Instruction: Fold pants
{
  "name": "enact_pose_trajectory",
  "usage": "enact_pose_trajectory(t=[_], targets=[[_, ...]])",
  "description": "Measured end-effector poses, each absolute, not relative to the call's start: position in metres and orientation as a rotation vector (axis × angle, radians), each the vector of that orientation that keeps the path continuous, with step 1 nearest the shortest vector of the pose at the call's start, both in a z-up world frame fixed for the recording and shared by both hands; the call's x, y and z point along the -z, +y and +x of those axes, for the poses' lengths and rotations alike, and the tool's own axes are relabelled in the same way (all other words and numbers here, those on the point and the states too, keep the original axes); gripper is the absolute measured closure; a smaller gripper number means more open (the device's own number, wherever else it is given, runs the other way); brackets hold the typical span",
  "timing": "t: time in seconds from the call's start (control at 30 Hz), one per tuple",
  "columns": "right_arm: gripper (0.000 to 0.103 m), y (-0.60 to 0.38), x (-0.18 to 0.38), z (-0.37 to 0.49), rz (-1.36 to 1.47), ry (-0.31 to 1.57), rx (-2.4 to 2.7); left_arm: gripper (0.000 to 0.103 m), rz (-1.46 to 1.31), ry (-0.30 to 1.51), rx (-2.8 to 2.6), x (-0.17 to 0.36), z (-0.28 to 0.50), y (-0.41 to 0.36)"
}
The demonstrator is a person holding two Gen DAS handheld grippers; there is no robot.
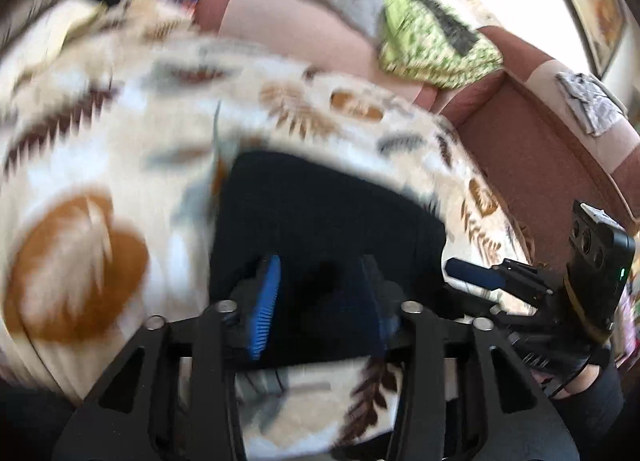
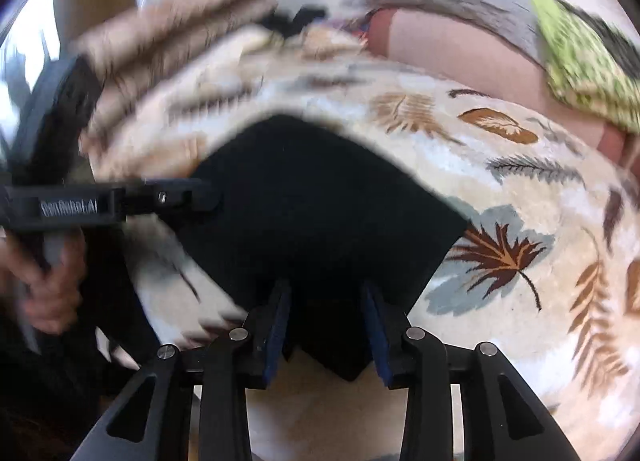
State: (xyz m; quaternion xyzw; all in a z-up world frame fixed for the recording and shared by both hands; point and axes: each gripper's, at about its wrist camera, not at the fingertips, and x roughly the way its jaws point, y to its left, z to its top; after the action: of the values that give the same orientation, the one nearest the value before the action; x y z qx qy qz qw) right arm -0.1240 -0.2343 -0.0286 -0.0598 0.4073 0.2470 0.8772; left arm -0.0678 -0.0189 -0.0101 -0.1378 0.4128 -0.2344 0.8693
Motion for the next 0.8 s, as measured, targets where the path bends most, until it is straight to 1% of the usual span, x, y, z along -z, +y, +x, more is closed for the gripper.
enact_pose_trajectory(t=[0.03,0.07,0.17,0.27,0.33,0.37,0.63,0.73,0.8], targets=[[0.068,-0.241,0.019,-0.121,-0.061,0.803,-0.508,0.045,-0.282,0.859,0.494,0.005,-0.058,-0.017],[0.068,-0.248,0.010,-0.119,-0.019,0.749,-0.504,0.044,-0.276,0.871,0.507,0.002,-0.043,-0.016],[0.068,-0.254,0.002,-0.104,0.011,0.703,-0.501,0.044,-0.269,0.978,0.628,0.006,0.002,-0.025],[0.068,-0.249,0.017,-0.076,0.013,0.779,-0.493,0.045,-0.223,1.017,0.603,0.021,0.030,-0.035],[0.068,-0.242,0.040,-0.056,-0.007,0.884,-0.488,0.047,-0.202,1.114,0.557,0.046,0.044,-0.041],[0.067,-0.240,0.050,-0.052,-0.026,0.908,-0.478,0.046,-0.227,1.121,0.537,0.052,0.049,-0.040],[0.067,-0.245,0.059,-0.032,0.025,0.923,-0.485,0.045,-0.216,1.095,0.521,0.052,0.044,-0.041],[0.067,-0.248,0.055,-0.043,0.015,0.882,-0.479,0.045,-0.254,1.040,0.508,0.044,0.037,-0.037],[0.067,-0.250,0.043,-0.055,0.007,0.834,-0.467,0.045,-0.252,0.957,0.506,0.027,0.025,-0.032]])
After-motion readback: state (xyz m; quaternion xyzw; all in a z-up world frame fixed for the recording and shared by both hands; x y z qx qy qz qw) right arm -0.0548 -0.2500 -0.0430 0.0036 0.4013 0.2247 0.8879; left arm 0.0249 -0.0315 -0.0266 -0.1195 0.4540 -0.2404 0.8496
